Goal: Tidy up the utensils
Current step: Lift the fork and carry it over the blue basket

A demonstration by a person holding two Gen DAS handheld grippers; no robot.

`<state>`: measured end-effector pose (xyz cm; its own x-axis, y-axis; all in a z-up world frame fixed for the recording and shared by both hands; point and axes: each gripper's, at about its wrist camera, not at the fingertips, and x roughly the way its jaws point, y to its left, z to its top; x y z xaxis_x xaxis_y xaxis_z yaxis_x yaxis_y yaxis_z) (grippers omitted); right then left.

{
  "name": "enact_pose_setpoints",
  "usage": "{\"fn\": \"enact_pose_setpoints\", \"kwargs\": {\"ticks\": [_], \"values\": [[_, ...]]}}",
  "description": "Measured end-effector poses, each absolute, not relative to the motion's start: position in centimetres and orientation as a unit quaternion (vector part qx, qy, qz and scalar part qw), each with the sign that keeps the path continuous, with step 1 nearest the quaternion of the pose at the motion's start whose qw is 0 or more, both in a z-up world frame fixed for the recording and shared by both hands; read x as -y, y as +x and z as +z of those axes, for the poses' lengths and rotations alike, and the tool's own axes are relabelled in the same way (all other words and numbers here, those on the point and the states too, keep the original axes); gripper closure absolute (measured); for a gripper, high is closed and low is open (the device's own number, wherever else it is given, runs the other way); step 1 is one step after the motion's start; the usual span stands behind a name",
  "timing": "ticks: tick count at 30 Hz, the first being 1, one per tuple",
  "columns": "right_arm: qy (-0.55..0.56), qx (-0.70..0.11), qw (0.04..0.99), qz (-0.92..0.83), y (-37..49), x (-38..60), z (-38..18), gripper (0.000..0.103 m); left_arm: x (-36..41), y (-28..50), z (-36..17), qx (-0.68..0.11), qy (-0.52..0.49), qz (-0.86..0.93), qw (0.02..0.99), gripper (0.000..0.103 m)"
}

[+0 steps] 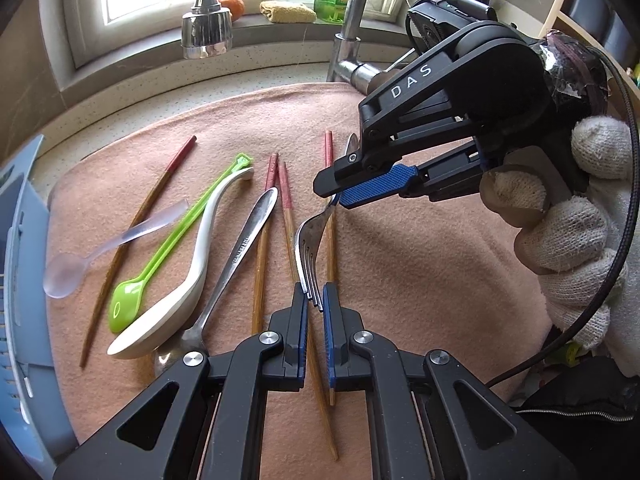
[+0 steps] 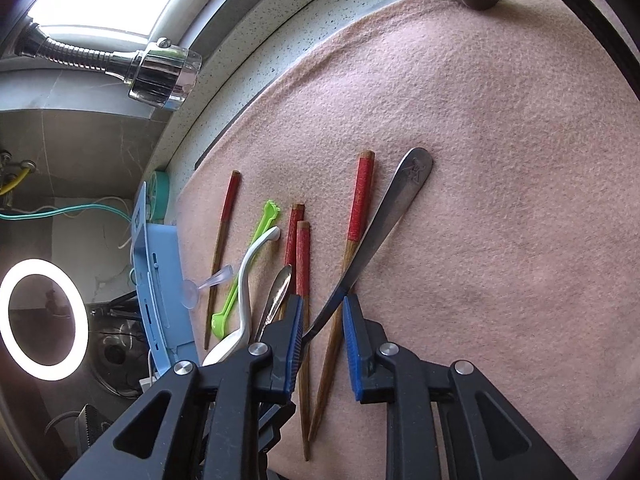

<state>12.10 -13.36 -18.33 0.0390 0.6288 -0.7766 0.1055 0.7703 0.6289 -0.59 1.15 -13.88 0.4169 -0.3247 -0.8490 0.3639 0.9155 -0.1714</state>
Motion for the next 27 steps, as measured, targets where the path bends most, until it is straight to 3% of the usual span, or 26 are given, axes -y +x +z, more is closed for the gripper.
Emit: {"fn": "enact_pose_setpoints", "kwargs": {"ticks": [2,14,27], "values": [[0.295,-0.667,0.655,0.197,12.0,13.7,-18.7,0.09,-1.2,-0.6,-13.9,-0.499,0.02,-0.206,0.842,0.097],[0.285,-0.64,0.677,0.224,11.5,12.0,-15.0,0.092,-3.0,-2.3,-11.6,-0.467,0.003,-0.195,0.862,0.097],[0.236,-0.625,0.677,0.308,10.6,1.2,-10.7,0.094,-10.9,-5.0,-8.6,-0.431,-0.034,-0.116,0.894,0.097]]}}
